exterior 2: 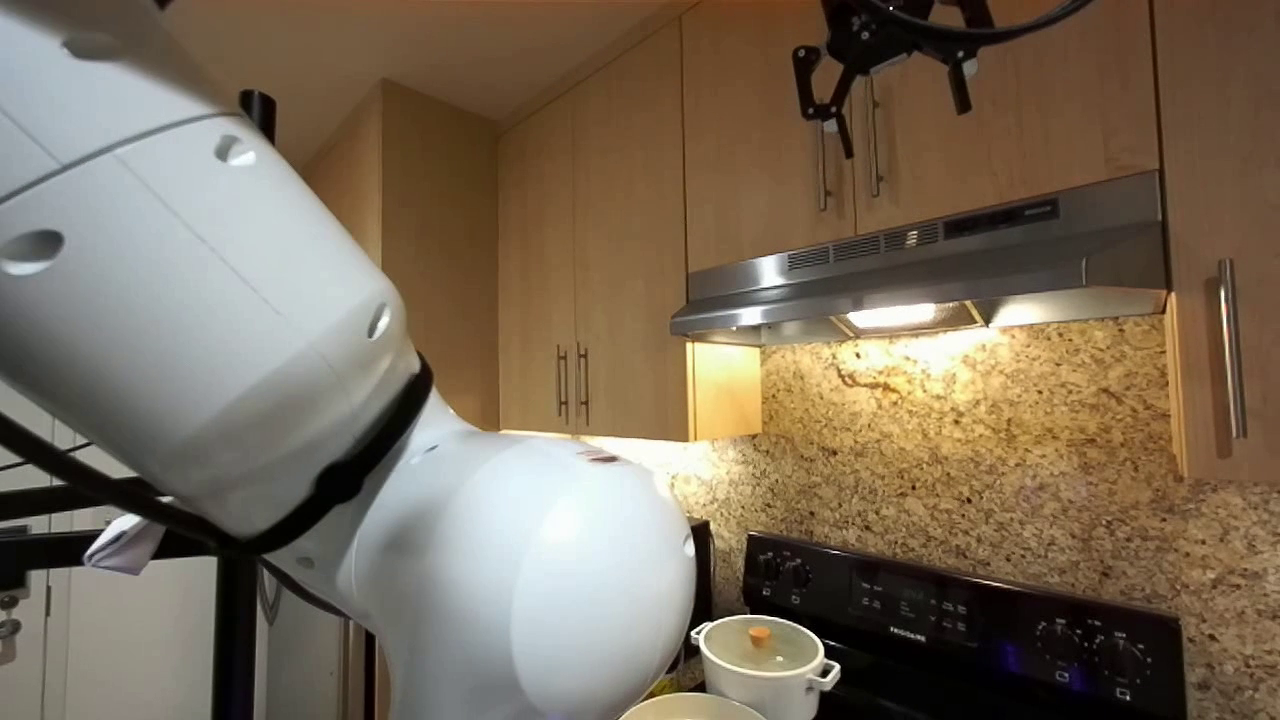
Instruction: Switch off the stove light
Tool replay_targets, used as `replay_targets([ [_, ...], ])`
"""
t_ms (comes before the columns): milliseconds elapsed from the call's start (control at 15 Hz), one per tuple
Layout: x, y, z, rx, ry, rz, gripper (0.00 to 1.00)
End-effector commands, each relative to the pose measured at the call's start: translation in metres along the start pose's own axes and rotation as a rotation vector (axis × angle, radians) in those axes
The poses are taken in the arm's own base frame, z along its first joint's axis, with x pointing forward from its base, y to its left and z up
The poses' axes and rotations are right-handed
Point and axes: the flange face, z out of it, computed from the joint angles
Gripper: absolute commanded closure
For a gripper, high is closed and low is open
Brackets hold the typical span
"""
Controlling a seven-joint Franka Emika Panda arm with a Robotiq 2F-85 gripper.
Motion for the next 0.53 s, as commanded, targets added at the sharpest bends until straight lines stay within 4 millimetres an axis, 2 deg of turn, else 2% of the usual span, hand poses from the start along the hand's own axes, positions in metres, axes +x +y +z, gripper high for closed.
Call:
replay_targets([
  [0,0.0,0.001,-0.001,-0.001,0.0,0.003,0.0],
  [333,-0.004,-0.001,0.0,0.009,0.022,0.032,0.0],
  [467,0.007,-0.004,0.009,0.038,0.035,0.072,0.0],
])
